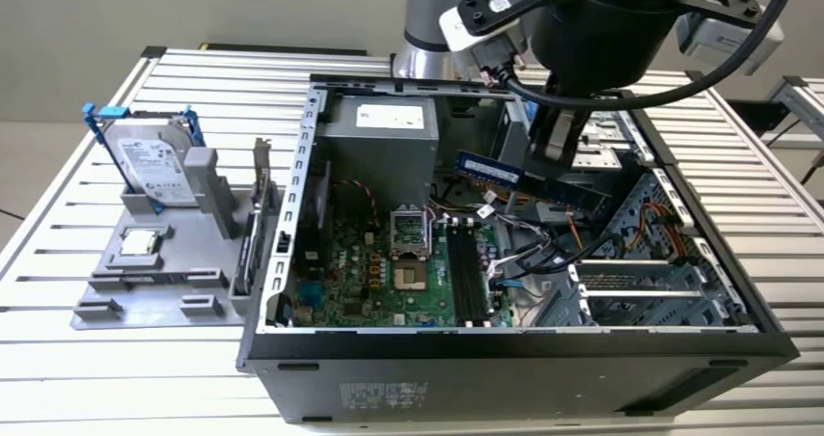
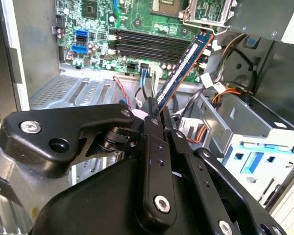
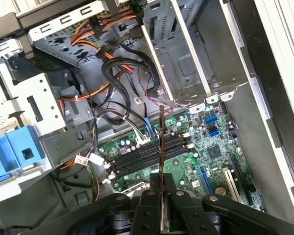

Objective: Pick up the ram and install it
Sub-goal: 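Insert the ram into the slot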

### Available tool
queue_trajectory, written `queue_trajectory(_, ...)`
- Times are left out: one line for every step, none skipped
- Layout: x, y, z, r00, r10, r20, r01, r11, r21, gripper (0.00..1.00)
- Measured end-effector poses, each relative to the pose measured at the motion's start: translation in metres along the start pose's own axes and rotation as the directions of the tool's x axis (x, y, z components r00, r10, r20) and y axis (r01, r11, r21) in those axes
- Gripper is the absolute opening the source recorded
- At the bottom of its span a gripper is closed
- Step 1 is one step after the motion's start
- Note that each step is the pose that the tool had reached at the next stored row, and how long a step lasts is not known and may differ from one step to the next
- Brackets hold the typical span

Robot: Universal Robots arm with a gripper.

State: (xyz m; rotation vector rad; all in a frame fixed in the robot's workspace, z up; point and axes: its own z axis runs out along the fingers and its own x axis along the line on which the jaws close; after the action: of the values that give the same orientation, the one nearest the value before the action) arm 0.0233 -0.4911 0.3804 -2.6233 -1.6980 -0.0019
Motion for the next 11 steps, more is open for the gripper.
queue_trajectory(0.0000,0.0000,0.0000,1.0000,0.009,-0.0001,-0.009,1.0000,-0.0001,0.00)
queue_trajectory(0.0000,0.0000,0.0000,0.9998,0.018,-0.0002,-0.018,0.9998,-0.0002,0.00)
queue_trajectory(0.0000,0.0000,0.0000,0.9996,0.027,-0.0003,-0.027,0.9996,-0.0003,0.00)
queue_trajectory(0.0000,0.0000,0.0000,0.9993,0.036,-0.0004,-0.036,0.9993,-0.0004,0.00)
queue_trajectory(0.0000,0.0000,-0.0001,0.9990,0.045,-0.0005,-0.045,0.9990,-0.0005,0.00)
queue_trajectory(0.0000,0.0000,-0.0001,0.9985,0.055,-0.0006,-0.055,0.9985,-0.0006,0.00)
queue_trajectory(0.0000,0.0000,-0.0001,0.9979,0.065,-0.0007,-0.065,0.9979,-0.0007,0.00)
queue_trajectory(-0.0001,0.0000,0.0000,0.9972,0.075,-0.0009,-0.075,0.9972,-0.0007,0.00)
queue_trajectory(-0.0001,0.0000,0.0000,0.9964,0.085,-0.0011,-0.085,0.9964,-0.0008,0.00)
queue_trajectory(-0.0001,0.0001,-0.0001,0.9954,0.096,-0.0012,-0.096,0.9954,-0.0009,0.00)
queue_trajectory(-0.0001,0.0001,0.0000,0.9944,0.106,-0.0014,-0.106,0.9944,-0.0010,0.00)
